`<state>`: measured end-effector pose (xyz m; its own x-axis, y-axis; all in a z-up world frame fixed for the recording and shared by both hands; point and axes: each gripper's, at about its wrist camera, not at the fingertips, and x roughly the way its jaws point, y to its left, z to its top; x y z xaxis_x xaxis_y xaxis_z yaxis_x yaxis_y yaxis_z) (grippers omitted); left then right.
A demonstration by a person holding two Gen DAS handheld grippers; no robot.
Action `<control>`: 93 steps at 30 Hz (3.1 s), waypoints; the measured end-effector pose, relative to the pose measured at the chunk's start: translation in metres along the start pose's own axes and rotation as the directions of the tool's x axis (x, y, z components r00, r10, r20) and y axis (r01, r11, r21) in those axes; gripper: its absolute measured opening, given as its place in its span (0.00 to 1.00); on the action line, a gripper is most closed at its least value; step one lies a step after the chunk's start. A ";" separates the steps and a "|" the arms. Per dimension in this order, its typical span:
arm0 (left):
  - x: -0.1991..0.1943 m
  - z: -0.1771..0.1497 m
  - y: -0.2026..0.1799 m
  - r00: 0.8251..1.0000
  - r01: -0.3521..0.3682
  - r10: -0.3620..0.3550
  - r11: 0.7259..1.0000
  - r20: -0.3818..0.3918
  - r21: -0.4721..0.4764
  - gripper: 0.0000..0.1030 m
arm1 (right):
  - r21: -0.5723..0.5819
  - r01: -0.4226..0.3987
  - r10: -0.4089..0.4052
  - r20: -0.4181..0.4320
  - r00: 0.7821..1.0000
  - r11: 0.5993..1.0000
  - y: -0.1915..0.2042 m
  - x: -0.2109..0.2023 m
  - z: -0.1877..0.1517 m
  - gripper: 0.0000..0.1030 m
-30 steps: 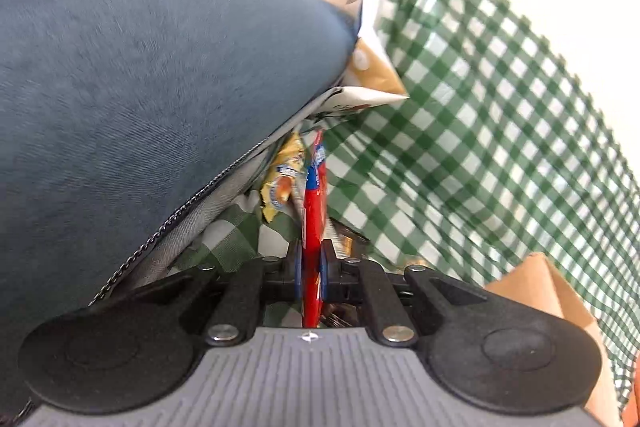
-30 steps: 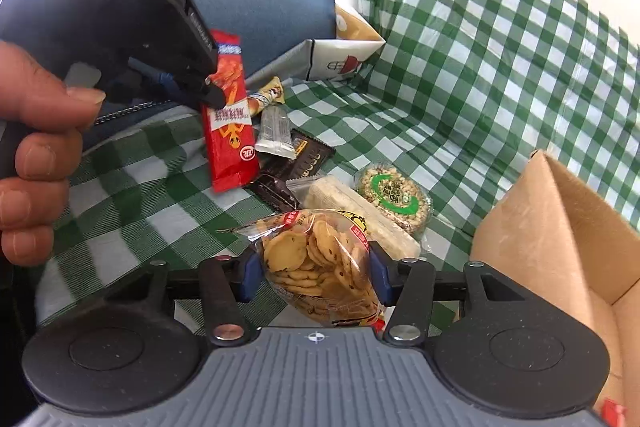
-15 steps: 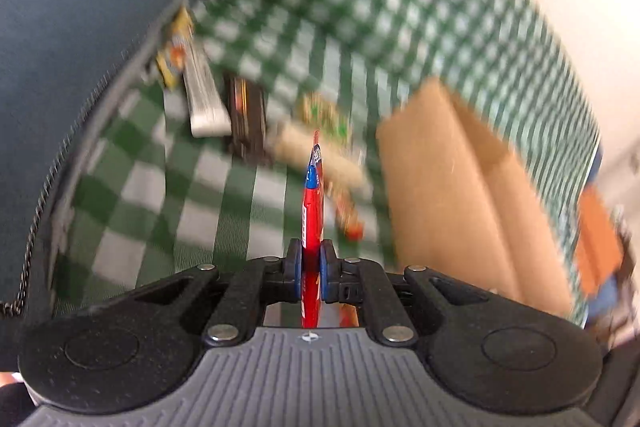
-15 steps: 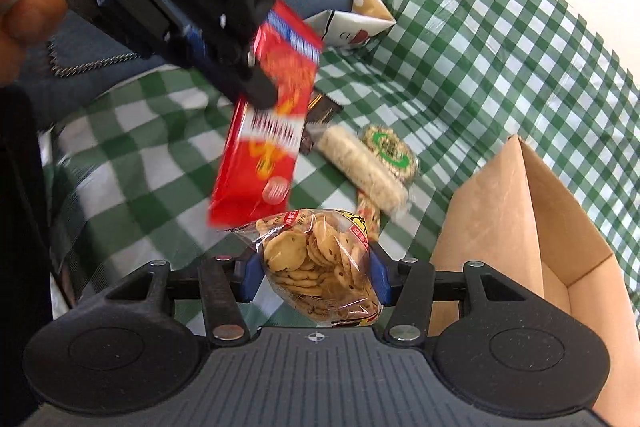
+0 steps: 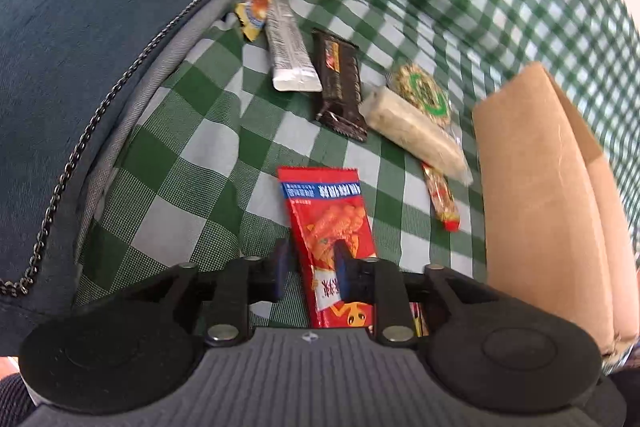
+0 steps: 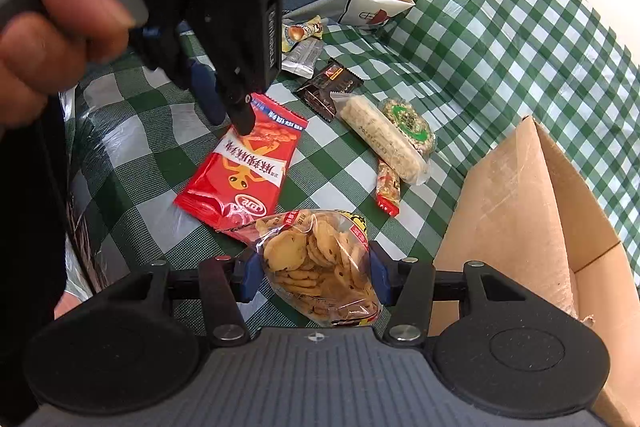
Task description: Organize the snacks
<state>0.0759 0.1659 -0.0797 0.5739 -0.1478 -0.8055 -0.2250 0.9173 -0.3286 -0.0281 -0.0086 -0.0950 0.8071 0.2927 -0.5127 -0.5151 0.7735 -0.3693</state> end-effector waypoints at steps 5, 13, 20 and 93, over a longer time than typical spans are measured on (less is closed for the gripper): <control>0.002 -0.003 -0.005 1.000 0.019 -0.019 1.000 0.005 0.023 0.54 | -0.015 0.006 -0.006 -0.003 1.000 1.000 0.000 0.002 -0.003 0.53; 0.014 -0.020 -0.036 0.997 -0.053 0.044 0.990 0.067 0.131 0.76 | -0.008 0.001 -0.001 0.003 1.000 1.000 -0.002 0.005 -0.008 0.52; 0.028 -0.038 -0.065 0.984 -0.165 0.137 0.935 0.110 0.312 0.82 | -0.018 0.000 0.000 0.010 1.000 1.000 0.000 0.003 -0.009 0.52; 0.001 -0.047 -0.078 0.975 -0.109 0.032 0.932 0.221 0.346 0.46 | 0.060 0.183 -0.192 0.248 0.949 0.981 -0.056 -0.108 -0.008 0.48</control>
<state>0.0570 0.0770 -0.0782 0.7262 -0.0326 -0.6867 -0.0003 0.9989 -0.0477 -0.0885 -0.0881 -0.0256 0.9369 0.2690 -0.2234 -0.3407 0.8462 -0.4097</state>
